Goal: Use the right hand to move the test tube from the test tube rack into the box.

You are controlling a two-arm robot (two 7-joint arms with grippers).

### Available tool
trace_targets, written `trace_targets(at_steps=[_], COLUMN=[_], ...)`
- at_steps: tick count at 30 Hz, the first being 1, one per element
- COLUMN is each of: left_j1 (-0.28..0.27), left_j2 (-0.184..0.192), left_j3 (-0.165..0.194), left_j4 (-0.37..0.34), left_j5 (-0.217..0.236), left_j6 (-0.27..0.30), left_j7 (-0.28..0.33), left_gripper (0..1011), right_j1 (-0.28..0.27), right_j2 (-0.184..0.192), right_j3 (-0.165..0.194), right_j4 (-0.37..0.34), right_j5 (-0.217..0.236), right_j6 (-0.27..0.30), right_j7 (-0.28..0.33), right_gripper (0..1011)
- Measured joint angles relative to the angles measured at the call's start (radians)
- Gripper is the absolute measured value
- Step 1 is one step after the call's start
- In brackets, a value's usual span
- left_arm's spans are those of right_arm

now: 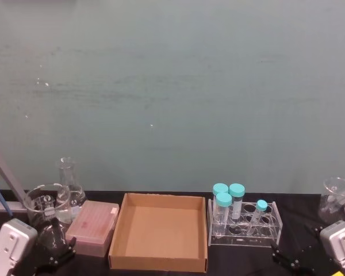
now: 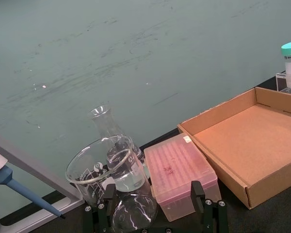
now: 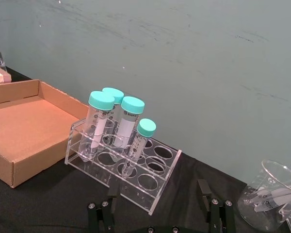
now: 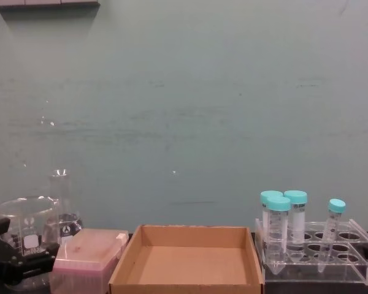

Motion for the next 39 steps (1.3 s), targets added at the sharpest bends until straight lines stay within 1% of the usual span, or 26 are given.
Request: trace_targets(at_steps=[26, 27, 28, 30, 31, 33, 34, 35, 37, 38, 39], left_j1=[0.0, 0.0, 0.0, 0.0, 0.0, 0.0, 0.0, 0.0, 0.0, 0.0, 0.0], left_j2=[0.0, 0.0, 0.0, 0.0, 0.0, 0.0, 0.0, 0.0, 0.0, 0.0, 0.0], left_j3=[0.0, 0.0, 0.0, 0.0, 0.0, 0.0, 0.0, 0.0, 0.0, 0.0, 0.0], left_j4=[0.0, 0.0, 0.0, 0.0, 0.0, 0.0, 0.0, 0.0, 0.0, 0.0, 0.0], left_j5=[0.0, 0.0, 0.0, 0.0, 0.0, 0.0, 0.0, 0.0, 0.0, 0.0, 0.0], left_j6=[0.0, 0.0, 0.0, 0.0, 0.0, 0.0, 0.0, 0.0, 0.0, 0.0, 0.0], left_j7=[0.0, 0.0, 0.0, 0.0, 0.0, 0.0, 0.0, 0.0, 0.0, 0.0, 0.0], left_gripper=[1000, 1000, 1000, 1000, 1000, 1000, 1000, 1000, 1000, 1000, 1000], right_j1=[0.0, 0.001, 0.005, 0.011, 0.018, 0.027, 0.038, 0.038, 0.063, 0.063, 0.076], right_j2=[0.0, -0.002, -0.007, -0.014, -0.022, -0.032, -0.042, -0.042, -0.066, -0.066, -0.078], right_j3=[0.0, 0.003, 0.013, 0.023, 0.032, 0.041, 0.049, 0.049, 0.058, 0.058, 0.06], right_j4=[0.0, 0.001, 0.006, 0.011, 0.018, 0.025, 0.034, 0.034, 0.054, 0.054, 0.068], right_j5=[0.0, 0.007, 0.028, 0.049, 0.069, 0.092, 0.112, 0.112, 0.139, 0.139, 0.143], right_j6=[0.0, 0.0, -0.002, -0.003, -0.002, 0.0, 0.005, 0.005, 0.012, 0.012, 0.013], right_j7=[0.0, 0.007, 0.031, 0.055, 0.076, 0.099, 0.121, 0.121, 0.156, 0.156, 0.167], right_gripper=[1002, 1002, 1002, 1003, 1003, 1003, 1003, 1003, 1002, 1003, 1002])
